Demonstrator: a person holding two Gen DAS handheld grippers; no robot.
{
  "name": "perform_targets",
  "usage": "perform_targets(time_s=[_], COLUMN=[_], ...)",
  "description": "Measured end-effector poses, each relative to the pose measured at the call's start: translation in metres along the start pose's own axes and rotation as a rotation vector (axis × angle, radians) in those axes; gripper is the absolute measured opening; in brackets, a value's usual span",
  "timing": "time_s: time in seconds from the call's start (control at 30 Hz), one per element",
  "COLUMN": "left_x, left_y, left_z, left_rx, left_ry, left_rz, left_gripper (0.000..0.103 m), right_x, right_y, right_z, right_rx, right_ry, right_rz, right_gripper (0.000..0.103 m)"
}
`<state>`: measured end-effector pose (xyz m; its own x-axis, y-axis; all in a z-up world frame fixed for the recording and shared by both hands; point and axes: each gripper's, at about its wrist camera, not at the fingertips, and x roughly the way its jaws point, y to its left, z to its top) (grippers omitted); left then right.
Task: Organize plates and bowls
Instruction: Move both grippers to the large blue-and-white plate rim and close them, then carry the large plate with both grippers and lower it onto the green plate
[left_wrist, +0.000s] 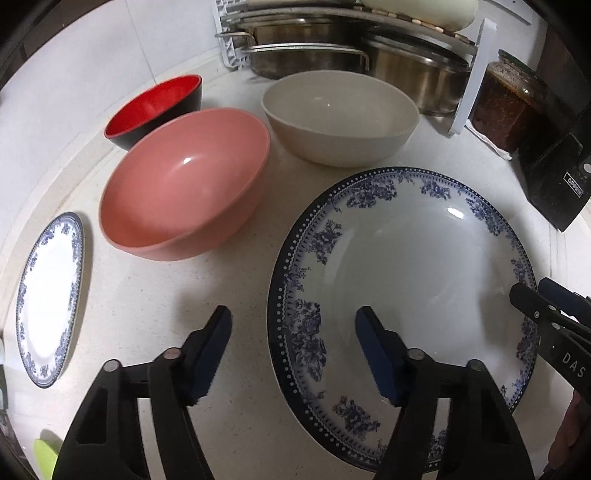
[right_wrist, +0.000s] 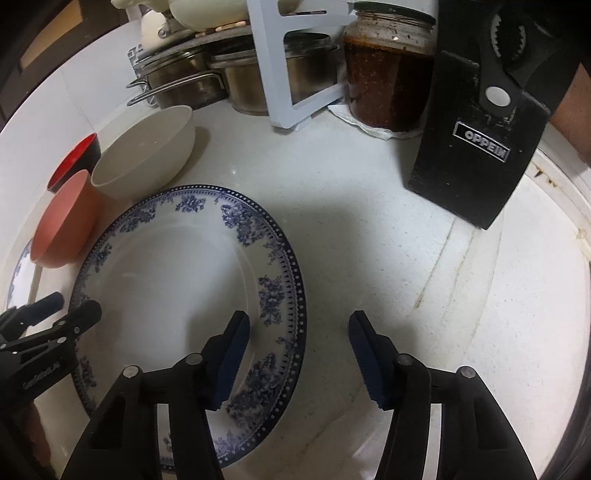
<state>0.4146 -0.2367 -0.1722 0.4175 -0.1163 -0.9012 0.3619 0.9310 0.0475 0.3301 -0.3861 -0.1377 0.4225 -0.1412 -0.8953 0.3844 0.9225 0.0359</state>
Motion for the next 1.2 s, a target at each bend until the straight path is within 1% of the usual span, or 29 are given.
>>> perform_targets(time_s=[0.07, 0.13, 0.2, 0.23, 0.27, 0.3, 0.33, 0.37, 0.57, 0.7, 0.97, 1.2], left_x=[0.001, 0.002, 0.002, 0.001, 0.001, 0.001, 0.001, 0.001, -0.001, -0.013, -0.050, -0.083], left_y=[0.001, 0.002, 0.002, 0.002, 0.002, 0.003, 0.002, 0.001, -0.002, 0.001, 0.019, 0.047], left_z=[0.000, 0.001, 0.001, 0.002, 0.002, 0.002, 0.002, 0.002, 0.003, -0.001, -0.019, -0.046], left_rx=[-0.006, -0.010, -0.013, -0.015, -0.017, -0.018, -0.017, -0.015, -0.019, -0.022, -0.079, -0.149], left_ry=[0.008, 0.007, 0.010, 0.010, 0.012, 0.012, 0.009, 0.008, 0.007, -0.017, -0.059, -0.093], left_rz=[-0.012, -0.025, -0.040, -0.048, -0.056, -0.059, -0.054, -0.051, -0.034, -0.021, -0.001, 0.038], left_gripper=[0.061, 0.058, 0.050, 0.048, 0.044, 0.041, 0.040, 0.038, 0.037, 0.037, 0.037, 0.037], right_x=[0.001, 0.001, 0.001, 0.001, 0.002, 0.002, 0.002, 0.002, 0.001, -0.010, -0.043, -0.073], right_y=[0.001, 0.001, 0.002, 0.002, 0.003, 0.003, 0.003, 0.004, 0.006, 0.010, 0.025, 0.059], right_z=[0.001, 0.003, 0.004, 0.005, 0.005, 0.006, 0.006, 0.007, 0.007, 0.002, -0.001, -0.012], right_rx=[-0.005, -0.010, -0.013, -0.015, -0.020, -0.026, -0.026, -0.026, -0.023, -0.031, -0.066, -0.137], right_ry=[-0.001, 0.002, 0.005, 0.006, 0.006, 0.007, 0.008, 0.011, 0.028, 0.023, 0.003, -0.017], right_rz=[0.002, 0.012, 0.024, 0.027, 0.026, 0.027, 0.032, 0.039, 0.037, 0.042, 0.060, 0.095], right_gripper=[0.052, 0.051, 0.050, 0.046, 0.043, 0.042, 0.037, 0.034, 0.033, 0.033, 0.033, 0.033])
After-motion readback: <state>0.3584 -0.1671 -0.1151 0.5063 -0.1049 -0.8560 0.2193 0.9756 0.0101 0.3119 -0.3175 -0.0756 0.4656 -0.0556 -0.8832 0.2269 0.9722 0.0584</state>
